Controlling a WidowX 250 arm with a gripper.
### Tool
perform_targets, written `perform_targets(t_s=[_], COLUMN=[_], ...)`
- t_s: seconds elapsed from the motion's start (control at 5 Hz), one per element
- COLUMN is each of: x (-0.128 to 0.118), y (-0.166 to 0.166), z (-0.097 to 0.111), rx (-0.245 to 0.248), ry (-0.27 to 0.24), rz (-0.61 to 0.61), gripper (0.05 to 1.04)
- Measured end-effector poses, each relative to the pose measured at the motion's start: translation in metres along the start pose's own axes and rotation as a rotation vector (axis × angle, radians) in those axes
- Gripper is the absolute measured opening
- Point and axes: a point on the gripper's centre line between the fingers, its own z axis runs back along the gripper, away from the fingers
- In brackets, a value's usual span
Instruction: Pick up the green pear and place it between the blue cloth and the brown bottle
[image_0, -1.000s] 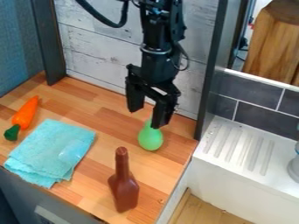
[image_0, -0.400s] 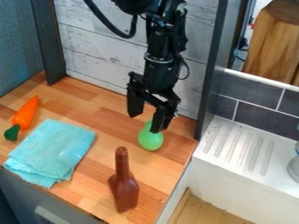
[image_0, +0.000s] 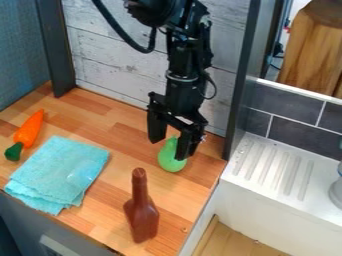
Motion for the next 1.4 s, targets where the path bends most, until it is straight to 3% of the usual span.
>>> perform_targets(t_s=[0.2, 0.4, 0.6, 0.8, 1.0, 1.2, 1.4], x=[0.0, 0.001, 0.001, -0.003, -0.016, -0.043, -0.067], y=[0.004, 0.004, 0.003, 0.001, 0.005, 0.012, 0.017], z=[-0.008, -0.008, -0.011, -0.011, 0.005, 0.032, 0.028], rx=[-0.003, -0.002, -0.008, -0.016, -0.015, 0.015, 0.026], ry=[0.017, 0.009, -0.005, -0.006, -0.037, -0.081, -0.015], rz=[0.014, 0.019, 0.021, 0.018, 0.082, 0.171, 0.237], gripper=[0.949, 0.699, 0.532, 0.531, 0.453, 0.444, 0.444])
